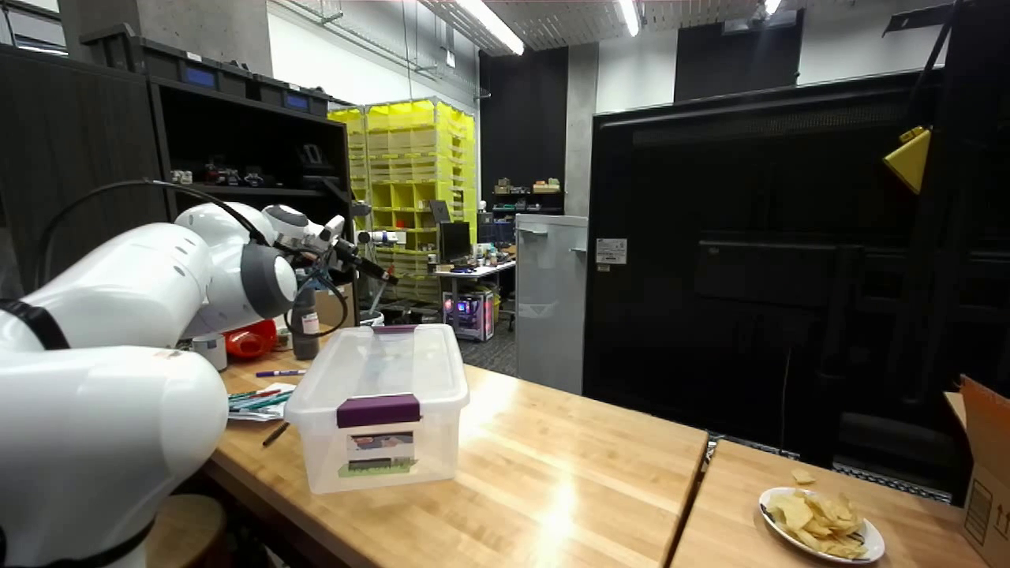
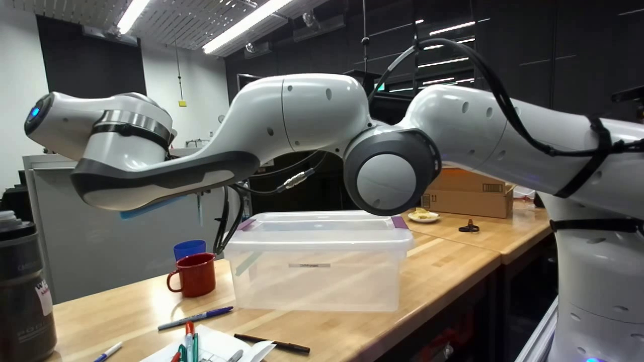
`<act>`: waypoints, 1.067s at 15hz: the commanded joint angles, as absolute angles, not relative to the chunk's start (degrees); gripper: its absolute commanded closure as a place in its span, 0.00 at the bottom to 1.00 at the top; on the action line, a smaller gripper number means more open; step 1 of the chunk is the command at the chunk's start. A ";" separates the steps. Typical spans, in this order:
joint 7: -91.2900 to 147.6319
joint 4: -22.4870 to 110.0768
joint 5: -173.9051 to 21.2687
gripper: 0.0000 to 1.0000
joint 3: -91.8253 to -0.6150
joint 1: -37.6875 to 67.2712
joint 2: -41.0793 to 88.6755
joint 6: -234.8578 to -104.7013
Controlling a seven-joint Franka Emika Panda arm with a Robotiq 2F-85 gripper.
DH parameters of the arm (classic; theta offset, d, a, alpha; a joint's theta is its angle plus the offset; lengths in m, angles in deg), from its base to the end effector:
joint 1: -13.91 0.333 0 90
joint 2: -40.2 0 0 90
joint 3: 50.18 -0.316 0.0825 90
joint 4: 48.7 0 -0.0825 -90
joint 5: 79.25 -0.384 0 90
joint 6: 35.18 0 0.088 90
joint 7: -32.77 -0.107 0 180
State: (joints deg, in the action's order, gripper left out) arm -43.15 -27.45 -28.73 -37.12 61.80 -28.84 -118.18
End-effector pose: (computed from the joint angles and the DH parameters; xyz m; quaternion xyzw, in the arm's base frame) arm 0.6242 0.4783 0.3997 0.8087 -0.2716 0.4220 0.3067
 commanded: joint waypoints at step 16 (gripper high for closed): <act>-42.70 -28.32 -29.88 0.57 -35.86 61.97 -29.34 -118.04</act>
